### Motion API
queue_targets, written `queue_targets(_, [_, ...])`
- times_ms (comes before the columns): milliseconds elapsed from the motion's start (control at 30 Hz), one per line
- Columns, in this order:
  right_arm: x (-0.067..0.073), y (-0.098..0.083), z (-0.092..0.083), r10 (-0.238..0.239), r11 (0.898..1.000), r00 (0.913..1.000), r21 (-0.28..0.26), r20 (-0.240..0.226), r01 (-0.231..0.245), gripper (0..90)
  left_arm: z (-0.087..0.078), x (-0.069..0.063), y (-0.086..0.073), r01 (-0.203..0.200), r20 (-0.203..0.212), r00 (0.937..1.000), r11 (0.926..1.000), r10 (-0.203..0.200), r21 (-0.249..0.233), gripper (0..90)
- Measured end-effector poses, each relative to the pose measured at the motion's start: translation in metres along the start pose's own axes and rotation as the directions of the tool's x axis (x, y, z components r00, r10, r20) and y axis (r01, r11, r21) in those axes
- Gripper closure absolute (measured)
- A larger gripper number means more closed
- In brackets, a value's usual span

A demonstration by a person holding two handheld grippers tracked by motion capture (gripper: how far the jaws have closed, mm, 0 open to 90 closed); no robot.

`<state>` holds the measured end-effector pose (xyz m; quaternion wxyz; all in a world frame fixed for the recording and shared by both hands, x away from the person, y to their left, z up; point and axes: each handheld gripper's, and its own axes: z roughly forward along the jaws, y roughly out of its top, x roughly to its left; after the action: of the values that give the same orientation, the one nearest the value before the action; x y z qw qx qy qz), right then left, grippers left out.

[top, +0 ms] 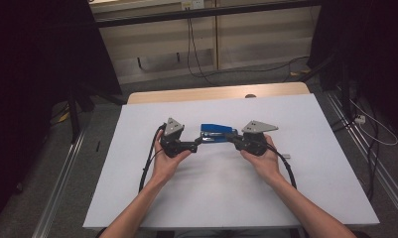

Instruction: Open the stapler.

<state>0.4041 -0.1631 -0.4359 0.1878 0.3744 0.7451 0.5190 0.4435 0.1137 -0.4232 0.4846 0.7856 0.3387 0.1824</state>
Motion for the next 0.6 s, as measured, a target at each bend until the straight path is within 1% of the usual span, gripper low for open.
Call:
queue_targets(33, [0.001, 0.0, 0.0, -0.006, 1.0, 1.0, 0.0, -0.001, 0.006, 90.0, 0.0, 0.0, 0.0, -0.001, -0.007, 1.0, 1.0, 0.001, 0.002, 19.2])
queue_targets(67, [0.001, 0.0, 0.001, -0.01, 1.0, 0.9999, 0.003, -0.003, 0.01, 90.0, 0.0, 0.0, 0.0, 0.004, -0.006, 1.0, 1.0, -0.004, 0.007, 19.4])
queue_targets(100, [0.002, 0.001, 0.003, -0.02, 1.0, 0.9998, 0.004, -0.006, 0.02, 90.0, 0.0, 0.0, 0.0, 0.014, 0.004, 0.9999, 0.9999, -0.014, 0.005, 24.6])
queue_targets(133, [0.001, 0.001, 0.004, -0.024, 1.0, 0.9997, 0.003, -0.006, 0.024, 90.0, -0.001, 0.0, 0.001, 0.016, 0.011, 0.9998, 0.9999, -0.016, 0.004, 27.3])
queue_targets(167, [0.001, 0.002, 0.005, -0.03, 1.0, 0.9995, 0.005, -0.005, 0.03, 90.0, -0.001, 0.0, 0.001, 0.021, 0.021, 0.9996, 0.9998, -0.021, 0.004, 27.8])
queue_targets(200, [0.001, 0.002, 0.005, -0.03, 1.0, 0.9995, 0.005, -0.005, 0.03, 90.0, -0.001, -0.001, 0.001, 0.028, 0.023, 0.9993, 0.9996, -0.028, -0.002, 27.8])
queue_targets(233, [0.001, 0.003, 0.005, -0.032, 0.999, 0.9995, 0.005, -0.005, 0.032, 90.0, -0.002, -0.001, 0.002, 0.037, 0.03, 0.9988, 0.9993, -0.037, -0.004, 30.1])
queue_targets(267, [0.001, 0.003, 0.006, -0.03, 1.0, 0.9995, 0.005, -0.005, 0.03, 90.0, -0.002, -0.001, 0.002, 0.042, 0.034, 0.9986, 0.9991, -0.042, -0.006, 34.6])
queue_targets(300, [0.001, 0.003, 0.007, -0.03, 1.0, 0.9995, 0.004, -0.005, 0.03, 90.0, -0.002, 0.0, 0.002, 0.046, 0.031, 0.9985, 0.9989, -0.046, -0.007, 37.1])
queue_targets(333, [0.0, 0.003, 0.008, -0.025, 1.0, 0.9997, 0.004, -0.002, 0.025, 90.0, -0.002, 0.0, 0.002, 0.052, 0.038, 0.998, 0.9986, -0.051, -0.01, 39.7])
queue_targets(367, [0.0, 0.003, 0.009, -0.021, 1.0, 0.9998, 0.006, -0.003, 0.021, 90.0, -0.002, 0.001, 0.002, 0.062, 0.048, 0.997, 0.998, -0.061, -0.013, 42.6])
queue_targets(400, [-0.001, 0.002, 0.009, -0.024, 1.0, 0.9997, 0.012, -0.005, 0.024, 90.0, -0.002, 0.002, 0.002, 0.084, 0.056, 0.995, 0.9964, -0.083, -0.012, 45.3])
queue_targets(433, [-0.001, 0.001, 0.012, -0.026, 0.999, 0.9997, 0.022, -0.004, 0.026, 90.0, -0.003, 0.002, 0.002, 0.1, 0.061, 0.9932, 0.995, -0.099, -0.008, 45.5])
queue_targets(467, [-0.001, 0.001, 0.012, -0.026, 0.999, 0.9997, 0.022, -0.004, 0.026, 90.0, -0.003, 0.002, 0.002, 0.114, 0.066, 0.9915, 0.9934, -0.113, -0.014, 45.5])
queue_targets(500, [-0.001, 0.002, 0.013, -0.027, 0.999, 0.9996, 0.024, -0.004, 0.027, 90.0, -0.003, 0.002, 0.003, 0.114, 0.065, 0.9915, 0.9933, -0.113, -0.017, 46.0])
queue_targets(567, [-0.002, 0.004, 0.016, -0.026, 0.999, 0.9997, 0.025, 0.004, 0.026, 90.0, -0.003, 0.001, 0.004, 0.08, 0.056, 0.9954, 0.9967, -0.078, -0.019, 54.2])
queue_targets(600, [-0.002, 0.004, 0.016, -0.026, 0.999, 0.9997, 0.025, 0.004, 0.026, 90.0, -0.003, 0.001, 0.003, 0.081, 0.059, 0.9951, 0.9965, -0.08, -0.022, 54.2])
